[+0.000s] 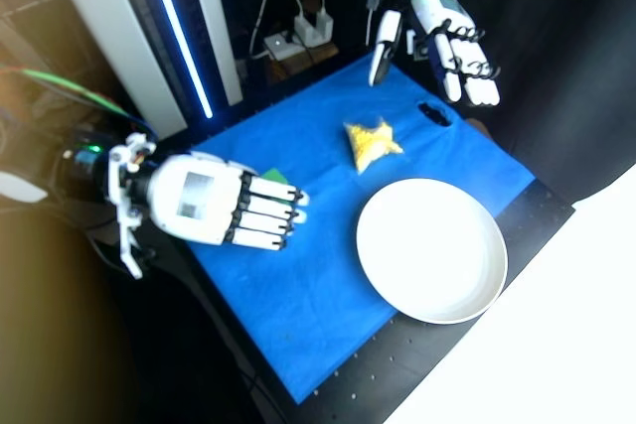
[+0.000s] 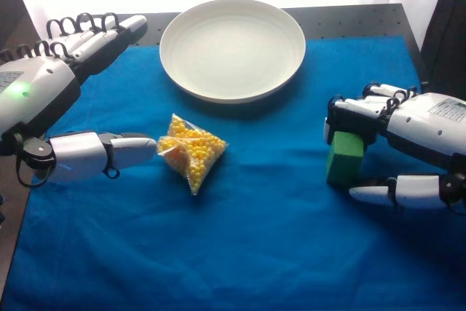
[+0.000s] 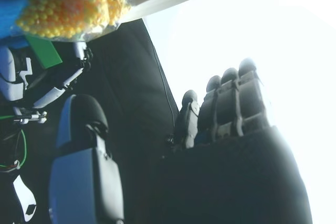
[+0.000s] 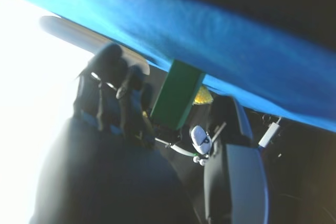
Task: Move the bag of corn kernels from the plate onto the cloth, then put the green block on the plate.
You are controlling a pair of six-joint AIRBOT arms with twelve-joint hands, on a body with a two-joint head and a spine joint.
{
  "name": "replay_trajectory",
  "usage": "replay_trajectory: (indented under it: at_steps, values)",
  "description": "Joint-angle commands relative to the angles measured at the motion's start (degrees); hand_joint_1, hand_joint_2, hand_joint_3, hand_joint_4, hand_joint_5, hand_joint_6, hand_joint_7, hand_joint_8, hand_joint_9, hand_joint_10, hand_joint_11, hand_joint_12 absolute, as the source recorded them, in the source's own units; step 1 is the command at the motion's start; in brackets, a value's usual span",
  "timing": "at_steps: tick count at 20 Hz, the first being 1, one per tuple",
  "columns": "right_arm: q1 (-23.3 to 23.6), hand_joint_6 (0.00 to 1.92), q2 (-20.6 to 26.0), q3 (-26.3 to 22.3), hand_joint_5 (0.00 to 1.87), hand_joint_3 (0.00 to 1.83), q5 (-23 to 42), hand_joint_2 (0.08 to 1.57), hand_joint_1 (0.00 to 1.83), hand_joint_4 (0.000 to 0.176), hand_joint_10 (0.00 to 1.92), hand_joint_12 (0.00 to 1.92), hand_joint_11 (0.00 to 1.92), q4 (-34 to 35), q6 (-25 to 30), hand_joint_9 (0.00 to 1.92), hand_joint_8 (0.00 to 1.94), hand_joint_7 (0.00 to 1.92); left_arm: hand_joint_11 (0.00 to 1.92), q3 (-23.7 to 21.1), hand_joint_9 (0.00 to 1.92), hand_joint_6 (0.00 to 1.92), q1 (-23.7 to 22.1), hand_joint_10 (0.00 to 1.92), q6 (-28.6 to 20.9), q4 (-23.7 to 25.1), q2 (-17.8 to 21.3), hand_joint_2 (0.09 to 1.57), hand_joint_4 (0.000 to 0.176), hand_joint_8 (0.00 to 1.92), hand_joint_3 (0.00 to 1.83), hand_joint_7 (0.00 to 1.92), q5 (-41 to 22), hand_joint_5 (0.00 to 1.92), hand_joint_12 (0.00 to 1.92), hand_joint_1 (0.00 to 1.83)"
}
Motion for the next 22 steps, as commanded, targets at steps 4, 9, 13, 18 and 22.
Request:
replay_trajectory:
  at_steps: [4,9,13,18,22]
  values:
    - [1.6,1.48,-0.1,0.3,0.6,0.0,6.5,1.3,1.15,0.0,1.9,1.92,0.52,0.4,0.1,0.68,1.53,0.77,0.0,-0.3,0.0,0.0,0.0,0.0,-0.5,0.8,0.3,1.05,0.147,0.0,0.01,0.0,-7.2,0.0,0.0,0.62]
    - [3.3,1.5,0.3,0.3,0.64,0.0,6.6,1.3,1.14,0.0,1.75,1.92,0.41,-0.7,0.1,0.63,1.43,0.79,0.0,-0.3,0.0,0.0,0.8,0.0,-1.0,0.3,0.3,1.05,0.156,0.0,0.01,0.0,-8.0,0.0,0.0,0.61]
    - [3.8,1.54,1.1,0.3,0.62,0.0,9.5,1.35,1.31,0.0,1.65,1.92,0.38,-2.2,2.2,0.6,1.37,0.81,0.0,-0.3,0.0,0.0,1.1,0.0,-1.2,0.1,0.4,1.07,0.157,0.0,0.01,0.0,-8.3,0.0,0.0,0.63]
    - [4.4,1.53,3.1,-0.4,0.57,0.0,12.8,1.36,1.15,0.0,1.76,1.92,0.49,-2.5,2.7,0.64,1.5,0.79,0.0,-0.3,0.0,0.0,1.3,0.0,-1.2,-0.3,0.3,1.06,0.17,0.0,0.0,0.0,-8.3,0.0,0.0,0.57]
    - [7.0,1.51,3.4,0.5,0.56,0.0,12.8,1.36,1.15,0.0,1.79,1.92,0.66,-2.5,2.7,0.67,1.57,0.76,0.0,-0.3,0.0,0.0,1.6,0.0,-1.2,-0.6,0.3,1.07,0.176,0.0,0.0,0.0,-8.4,0.0,0.0,0.56]
